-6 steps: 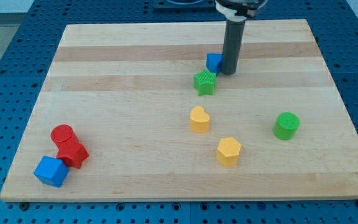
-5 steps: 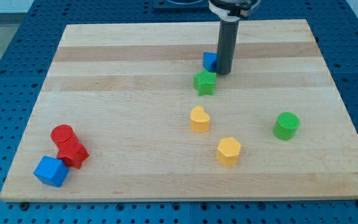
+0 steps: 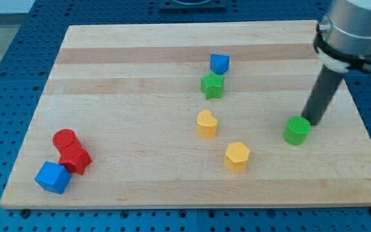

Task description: Push the green circle closer to the blue triangle

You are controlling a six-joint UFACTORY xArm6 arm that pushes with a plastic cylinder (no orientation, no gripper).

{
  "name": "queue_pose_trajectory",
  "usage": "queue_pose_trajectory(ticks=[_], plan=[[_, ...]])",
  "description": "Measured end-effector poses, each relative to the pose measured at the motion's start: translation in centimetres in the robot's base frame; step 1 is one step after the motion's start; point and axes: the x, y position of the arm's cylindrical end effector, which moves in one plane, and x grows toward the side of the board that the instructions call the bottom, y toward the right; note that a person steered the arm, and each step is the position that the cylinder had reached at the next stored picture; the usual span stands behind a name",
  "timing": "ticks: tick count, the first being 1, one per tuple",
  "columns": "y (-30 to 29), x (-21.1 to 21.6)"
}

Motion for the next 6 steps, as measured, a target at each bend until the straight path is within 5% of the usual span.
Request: queue_pose_trajectory(ticks=[2,6], plan=[[-2.9,5.1],[-1.7,3.2]])
